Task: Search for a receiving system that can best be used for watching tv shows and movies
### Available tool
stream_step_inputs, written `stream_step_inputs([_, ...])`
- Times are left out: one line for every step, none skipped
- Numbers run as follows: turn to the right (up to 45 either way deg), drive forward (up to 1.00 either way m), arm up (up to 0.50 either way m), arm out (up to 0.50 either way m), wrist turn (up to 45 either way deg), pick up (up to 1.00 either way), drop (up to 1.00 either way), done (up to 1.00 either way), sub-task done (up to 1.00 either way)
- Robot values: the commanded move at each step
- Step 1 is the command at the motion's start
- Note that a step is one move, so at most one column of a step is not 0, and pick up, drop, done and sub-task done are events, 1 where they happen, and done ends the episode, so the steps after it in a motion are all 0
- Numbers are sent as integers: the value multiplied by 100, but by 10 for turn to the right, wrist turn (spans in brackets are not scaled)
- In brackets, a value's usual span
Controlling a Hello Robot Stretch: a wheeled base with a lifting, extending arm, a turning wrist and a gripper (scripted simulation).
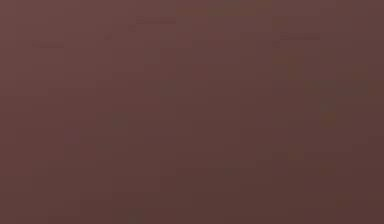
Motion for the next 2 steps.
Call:
stream_step_inputs([-450, 0, 0, 0, 0, 0, 0, 0, 0])
stream_step_inputs([-330, 0, 0, 0, 0, 0, 0, 0, 0])
